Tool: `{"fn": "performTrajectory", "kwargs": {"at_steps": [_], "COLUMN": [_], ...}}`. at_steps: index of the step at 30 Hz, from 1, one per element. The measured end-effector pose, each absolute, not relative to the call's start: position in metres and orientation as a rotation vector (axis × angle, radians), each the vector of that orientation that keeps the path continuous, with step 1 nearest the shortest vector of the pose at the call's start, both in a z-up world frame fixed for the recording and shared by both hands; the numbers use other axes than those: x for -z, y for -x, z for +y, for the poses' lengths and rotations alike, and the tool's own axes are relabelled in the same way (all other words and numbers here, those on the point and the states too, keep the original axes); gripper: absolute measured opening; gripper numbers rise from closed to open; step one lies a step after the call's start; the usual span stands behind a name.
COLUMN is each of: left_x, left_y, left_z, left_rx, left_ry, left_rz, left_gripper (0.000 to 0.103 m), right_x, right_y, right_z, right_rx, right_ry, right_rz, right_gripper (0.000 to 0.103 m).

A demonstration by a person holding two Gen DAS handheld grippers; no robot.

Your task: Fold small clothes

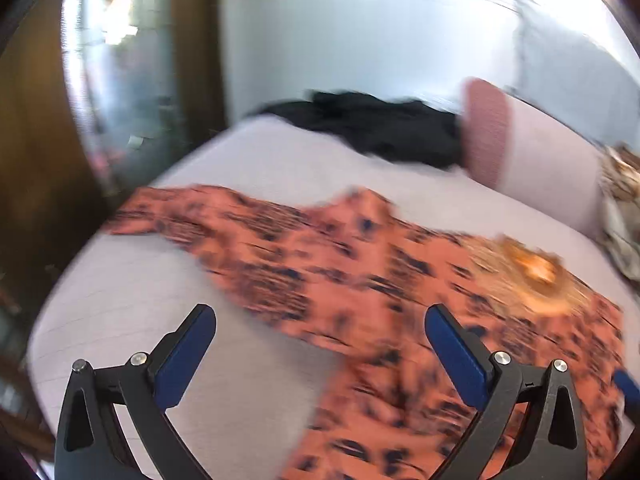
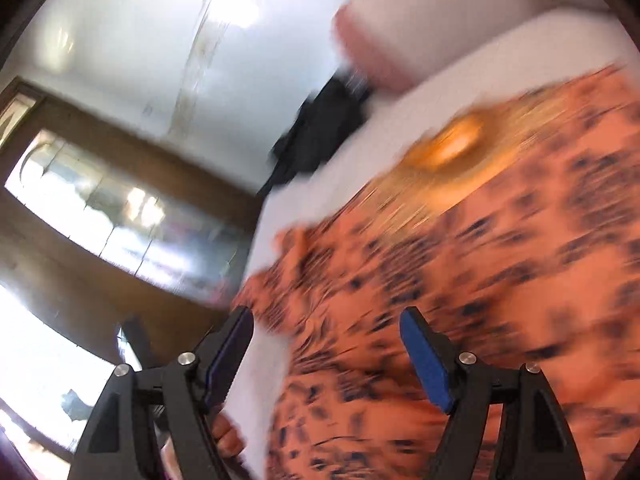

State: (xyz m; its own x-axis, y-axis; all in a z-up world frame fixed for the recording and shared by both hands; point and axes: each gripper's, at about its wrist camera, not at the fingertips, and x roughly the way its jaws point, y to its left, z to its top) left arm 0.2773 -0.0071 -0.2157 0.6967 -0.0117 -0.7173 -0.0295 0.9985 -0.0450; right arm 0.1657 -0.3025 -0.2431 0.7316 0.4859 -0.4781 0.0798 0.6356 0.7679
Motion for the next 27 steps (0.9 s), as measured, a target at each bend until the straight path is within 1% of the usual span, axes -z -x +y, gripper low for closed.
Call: {"fn": "performTrajectory", "kwargs": {"at_steps": [2, 4, 5, 6, 7, 8, 9, 10, 11, 13, 14, 15, 16, 17, 18, 20, 24, 27], "left_x": [0.226, 0.237, 0.241, 0.245, 0.249, 0.252, 0.256, 0.259, 0.261, 0.260, 0.258, 0.256, 0.254, 0.253, 0.252, 0.251, 0.250, 0.251], "left_y": [-0.282, -0.288, -0.290, -0.292, -0.295, -0.297, -0.297, -0.299, -0.300, -0.299, -0.300, -0.300, -0.301, -0.302, -0.304, -0.306, -0.305, -0.302], "left_z": [-0.017, -0.023, -0.027, -0.031, -0.035, -0.039, -0.044, -0.047, -0.049, -0.050, -0.049, -0.045, -0.039, -0.033, -0.027, -0.016, -0.018, -0.038], "left_rx": [0.047, 0.087, 0.107, 0.125, 0.146, 0.169, 0.194, 0.226, 0.248, 0.246, 0.238, 0.226, 0.212, 0.201, 0.189, 0.160, 0.194, 0.277], "left_ry": [0.060, 0.072, 0.080, 0.082, 0.083, 0.087, 0.094, 0.107, 0.114, 0.114, 0.112, 0.117, 0.137, 0.159, 0.185, 0.225, 0.225, 0.174], "left_rz": [0.848, 0.891, 0.904, 0.914, 0.929, 0.944, 0.957, 0.974, 0.986, 0.977, 0.967, 0.957, 0.948, 0.946, 0.945, 0.945, 0.941, 0.947], "left_gripper": [0.103, 0.102, 0.099, 0.087, 0.071, 0.063, 0.044, 0.029, 0.026, 0.025, 0.025, 0.025, 0.025, 0.029, 0.035, 0.043, 0.043, 0.043], "right_x": [0.240, 0.242, 0.248, 0.252, 0.258, 0.261, 0.264, 0.264, 0.268, 0.279, 0.290, 0.307, 0.320, 0.323, 0.319, 0.309, 0.294, 0.282], "right_y": [-0.151, -0.147, -0.143, -0.144, -0.141, -0.140, -0.140, -0.143, -0.150, -0.160, -0.167, -0.174, -0.178, -0.180, -0.180, -0.181, -0.181, -0.175], "right_z": [-0.333, -0.365, -0.384, -0.398, -0.411, -0.424, -0.437, -0.450, -0.452, -0.461, -0.465, -0.468, -0.471, -0.474, -0.477, -0.477, -0.469, -0.450], "right_rx": [-0.119, -0.021, 0.021, 0.052, 0.087, 0.113, 0.143, 0.165, 0.177, 0.193, 0.228, 0.269, 0.279, 0.277, 0.269, 0.245, 0.199, 0.160], "right_ry": [-0.840, -0.886, -0.940, -0.982, -1.018, -1.035, -1.045, -1.049, -1.049, -1.035, -1.022, -1.016, -1.034, -1.061, -1.076, -1.056, -0.999, -0.976], "right_rz": [0.697, 0.683, 0.671, 0.666, 0.660, 0.661, 0.671, 0.687, 0.700, 0.747, 0.801, 0.877, 0.904, 0.885, 0.877, 0.841, 0.812, 0.809], "right_gripper": [0.063, 0.057, 0.051, 0.048, 0.047, 0.045, 0.044, 0.044, 0.043, 0.043, 0.043, 0.034, 0.031, 0.031, 0.031, 0.032, 0.032, 0.032]}}
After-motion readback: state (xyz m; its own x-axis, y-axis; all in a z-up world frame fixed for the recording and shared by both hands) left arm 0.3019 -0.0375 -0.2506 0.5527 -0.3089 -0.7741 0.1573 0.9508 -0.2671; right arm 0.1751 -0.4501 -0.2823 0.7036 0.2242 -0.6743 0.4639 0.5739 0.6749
